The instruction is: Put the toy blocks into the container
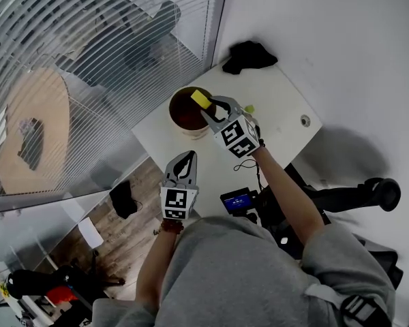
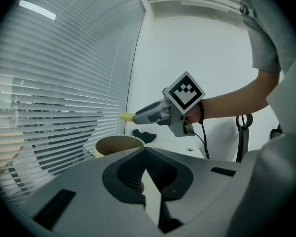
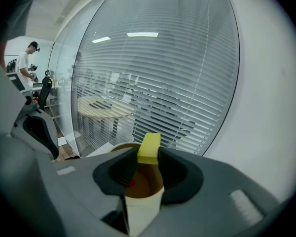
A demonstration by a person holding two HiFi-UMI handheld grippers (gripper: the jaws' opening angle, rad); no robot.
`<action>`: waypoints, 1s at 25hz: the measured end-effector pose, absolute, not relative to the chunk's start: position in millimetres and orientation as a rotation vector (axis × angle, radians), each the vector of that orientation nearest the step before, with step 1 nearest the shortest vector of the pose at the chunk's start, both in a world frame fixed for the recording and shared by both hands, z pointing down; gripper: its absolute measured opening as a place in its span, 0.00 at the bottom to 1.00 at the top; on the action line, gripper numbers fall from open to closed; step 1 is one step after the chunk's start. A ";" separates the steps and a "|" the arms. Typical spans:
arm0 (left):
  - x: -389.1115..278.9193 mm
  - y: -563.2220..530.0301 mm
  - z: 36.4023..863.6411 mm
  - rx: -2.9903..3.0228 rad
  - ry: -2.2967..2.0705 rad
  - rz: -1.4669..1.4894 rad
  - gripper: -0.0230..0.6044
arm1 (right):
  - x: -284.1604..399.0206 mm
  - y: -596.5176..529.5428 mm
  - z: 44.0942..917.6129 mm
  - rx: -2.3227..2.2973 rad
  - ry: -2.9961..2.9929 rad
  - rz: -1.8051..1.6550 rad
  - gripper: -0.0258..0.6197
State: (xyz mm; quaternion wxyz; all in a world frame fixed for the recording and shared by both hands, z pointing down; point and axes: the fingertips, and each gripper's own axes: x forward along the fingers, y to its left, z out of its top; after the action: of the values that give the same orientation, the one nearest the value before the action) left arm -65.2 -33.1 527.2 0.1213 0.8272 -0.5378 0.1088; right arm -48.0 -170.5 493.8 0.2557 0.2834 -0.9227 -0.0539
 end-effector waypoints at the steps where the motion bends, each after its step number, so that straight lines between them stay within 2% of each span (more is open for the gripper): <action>1: -65.5 -31.8 527.9 2.412 -1.574 0.318 0.05 | -49.2 -170.4 494.3 0.768 -2.507 -0.145 0.26; 9: -72.8 -28.9 529.0 2.394 -1.591 0.325 0.05 | -60.9 -173.7 493.8 0.766 -2.516 -0.133 0.26; 11: -72.9 -28.9 529.8 2.394 -1.589 0.327 0.05 | -62.1 -173.8 497.6 0.756 -2.509 -0.120 0.40; 12: -72.9 -28.7 530.0 2.395 -1.587 0.328 0.05 | -62.8 -172.8 498.4 0.747 -2.510 -0.115 0.41; 25: -62.8 -31.5 534.7 2.405 -1.552 0.360 0.05 | -26.6 -174.5 490.4 0.828 -2.523 -0.097 0.40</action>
State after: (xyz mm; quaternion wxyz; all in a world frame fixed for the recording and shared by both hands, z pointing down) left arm -62.8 -31.5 534.7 0.1280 0.8268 -0.5336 0.1239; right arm -26.6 -174.5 490.4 0.2398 0.3025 -0.9218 -0.0354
